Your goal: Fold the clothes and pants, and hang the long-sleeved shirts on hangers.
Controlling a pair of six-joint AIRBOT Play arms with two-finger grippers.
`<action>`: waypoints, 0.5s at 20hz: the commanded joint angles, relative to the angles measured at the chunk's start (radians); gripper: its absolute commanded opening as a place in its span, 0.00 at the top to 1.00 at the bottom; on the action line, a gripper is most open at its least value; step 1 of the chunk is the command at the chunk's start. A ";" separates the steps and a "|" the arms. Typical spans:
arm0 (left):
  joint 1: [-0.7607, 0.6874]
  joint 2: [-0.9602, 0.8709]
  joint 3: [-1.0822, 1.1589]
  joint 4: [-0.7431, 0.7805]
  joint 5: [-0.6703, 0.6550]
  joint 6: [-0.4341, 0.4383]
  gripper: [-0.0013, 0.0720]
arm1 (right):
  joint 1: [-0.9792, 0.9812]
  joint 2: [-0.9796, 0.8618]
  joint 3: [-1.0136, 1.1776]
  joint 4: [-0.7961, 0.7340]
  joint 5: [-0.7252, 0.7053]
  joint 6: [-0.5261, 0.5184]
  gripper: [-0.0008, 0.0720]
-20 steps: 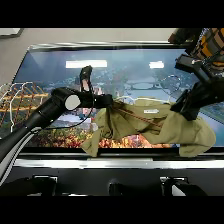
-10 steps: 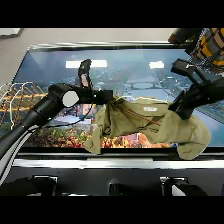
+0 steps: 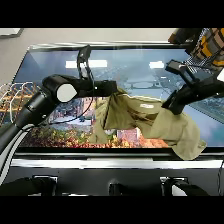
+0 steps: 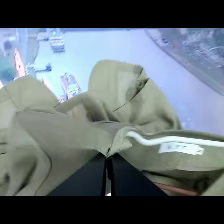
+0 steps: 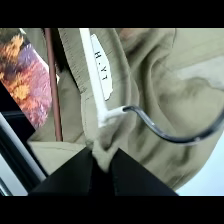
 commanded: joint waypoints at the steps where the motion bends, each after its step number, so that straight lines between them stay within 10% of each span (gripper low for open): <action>1: -0.019 0.001 0.077 0.003 0.000 0.040 0.95 | 0.023 -0.040 0.000 0.051 -0.079 0.002 0.94; 10: -0.164 0.001 0.052 0.116 -0.230 0.087 0.95 | 0.154 0.016 0.018 -0.087 -0.236 0.054 0.94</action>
